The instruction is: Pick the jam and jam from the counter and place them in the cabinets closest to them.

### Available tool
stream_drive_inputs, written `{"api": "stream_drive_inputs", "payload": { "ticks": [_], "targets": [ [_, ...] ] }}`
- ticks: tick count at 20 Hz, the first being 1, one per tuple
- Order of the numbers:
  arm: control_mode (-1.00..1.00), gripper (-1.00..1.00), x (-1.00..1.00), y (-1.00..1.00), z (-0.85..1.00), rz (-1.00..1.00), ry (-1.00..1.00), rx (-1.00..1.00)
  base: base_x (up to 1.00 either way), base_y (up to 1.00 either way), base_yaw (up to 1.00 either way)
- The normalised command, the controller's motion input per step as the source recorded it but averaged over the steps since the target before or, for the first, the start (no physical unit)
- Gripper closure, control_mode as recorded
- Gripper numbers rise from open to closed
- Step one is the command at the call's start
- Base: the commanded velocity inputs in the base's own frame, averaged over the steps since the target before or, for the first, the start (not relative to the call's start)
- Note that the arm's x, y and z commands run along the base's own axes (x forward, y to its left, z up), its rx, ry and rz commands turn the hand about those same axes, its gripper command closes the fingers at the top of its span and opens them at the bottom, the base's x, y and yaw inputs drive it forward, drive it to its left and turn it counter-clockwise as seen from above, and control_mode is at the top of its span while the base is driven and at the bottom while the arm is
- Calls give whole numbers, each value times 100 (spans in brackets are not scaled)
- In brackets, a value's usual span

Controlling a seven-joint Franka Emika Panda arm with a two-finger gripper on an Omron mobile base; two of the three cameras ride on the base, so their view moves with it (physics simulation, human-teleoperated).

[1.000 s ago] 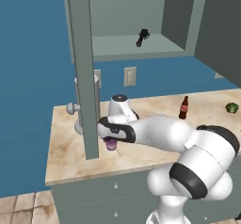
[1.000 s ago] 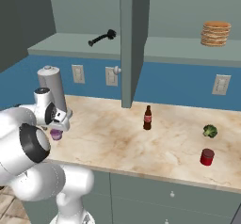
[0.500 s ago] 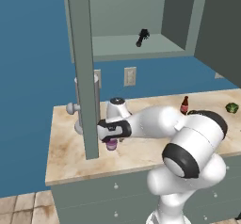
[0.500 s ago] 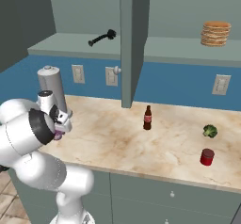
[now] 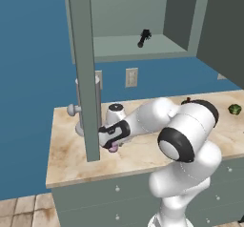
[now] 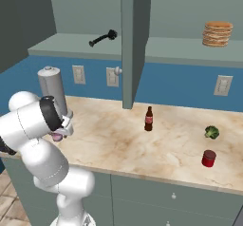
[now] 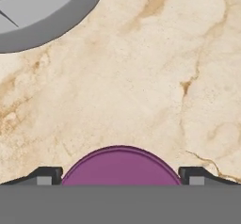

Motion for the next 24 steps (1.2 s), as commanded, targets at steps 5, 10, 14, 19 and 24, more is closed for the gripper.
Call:
{"api": "stream_drive_inputs", "payload": {
  "ticks": [5, 10, 14, 19, 24],
  "targets": [
    [-100, 100, 0, 1, -1, 0, 0, -1, 0, 0, 0],
    [-100, 100, 0, 0, 14, -2, 0, 1, 0, 0, 0],
    [-100, 100, -4, -3, 40, -1, 0, 4, 0, 0, 0],
    [-100, 100, -16, -11, 50, 0, -3, 2, 0, 0, 0],
    [-100, 100, -17, -17, 54, 0, -5, 1, 0, 0, 0]
  ]
}}
